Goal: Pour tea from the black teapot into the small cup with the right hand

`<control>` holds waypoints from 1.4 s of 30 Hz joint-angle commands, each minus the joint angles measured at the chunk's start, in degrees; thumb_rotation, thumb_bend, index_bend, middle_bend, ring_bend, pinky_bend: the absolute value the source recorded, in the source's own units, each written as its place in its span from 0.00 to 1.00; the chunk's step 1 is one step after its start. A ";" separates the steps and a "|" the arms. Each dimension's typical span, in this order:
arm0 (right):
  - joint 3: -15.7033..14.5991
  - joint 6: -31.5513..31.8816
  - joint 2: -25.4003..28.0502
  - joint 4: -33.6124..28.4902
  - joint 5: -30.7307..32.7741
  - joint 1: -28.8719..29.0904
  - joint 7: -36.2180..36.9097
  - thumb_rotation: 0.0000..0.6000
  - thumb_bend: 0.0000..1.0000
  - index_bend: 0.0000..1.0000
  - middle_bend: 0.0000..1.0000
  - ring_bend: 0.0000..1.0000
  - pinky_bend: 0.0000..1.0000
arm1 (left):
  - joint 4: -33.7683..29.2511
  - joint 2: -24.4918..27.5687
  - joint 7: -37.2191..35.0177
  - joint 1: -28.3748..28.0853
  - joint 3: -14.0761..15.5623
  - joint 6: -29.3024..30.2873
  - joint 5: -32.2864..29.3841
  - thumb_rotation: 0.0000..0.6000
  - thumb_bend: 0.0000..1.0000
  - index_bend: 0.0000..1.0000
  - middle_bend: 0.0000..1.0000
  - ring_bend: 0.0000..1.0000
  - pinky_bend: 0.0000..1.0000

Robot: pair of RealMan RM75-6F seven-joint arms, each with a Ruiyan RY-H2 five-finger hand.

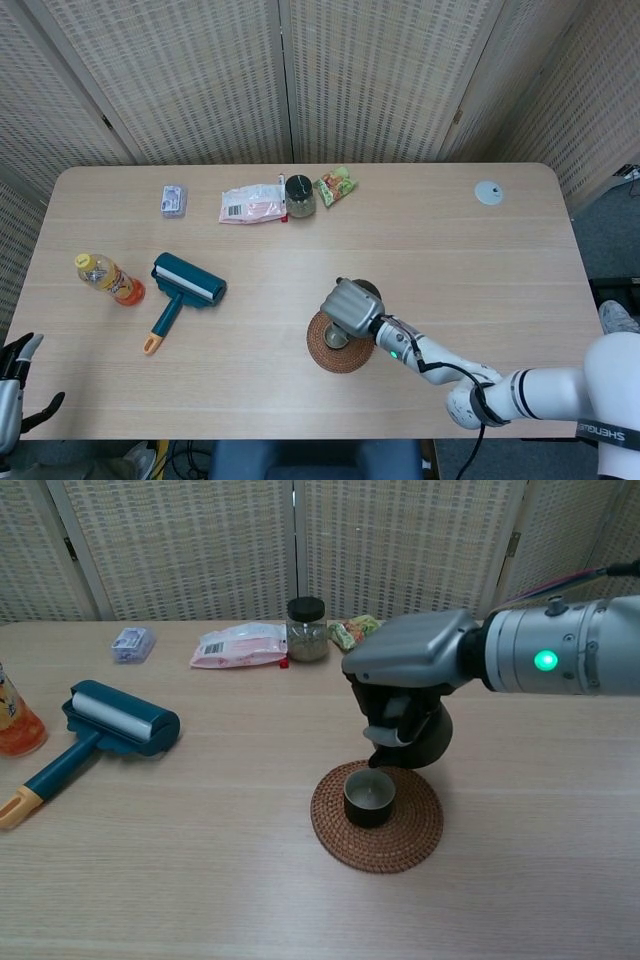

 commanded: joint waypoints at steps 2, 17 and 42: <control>1.07 -0.04 0.99 0.50 -1.46 -2.03 5.39 0.86 0.60 1.00 1.00 0.91 0.38 | -0.24 0.11 0.23 -0.20 -0.05 -0.16 0.12 1.00 0.20 0.11 0.10 0.12 0.02; 3.85 -0.69 5.93 4.34 -4.51 -10.81 29.63 0.89 0.58 1.00 1.00 0.91 0.38 | -1.08 0.13 1.32 -0.84 0.15 -0.93 0.64 1.00 0.20 0.11 0.10 0.12 0.02; 3.94 -2.19 1.24 19.03 -11.97 -17.25 43.17 0.89 0.50 1.00 0.99 0.90 0.02 | -2.28 -0.16 3.19 -1.60 0.59 -1.80 1.23 1.00 0.20 0.11 0.10 0.12 0.02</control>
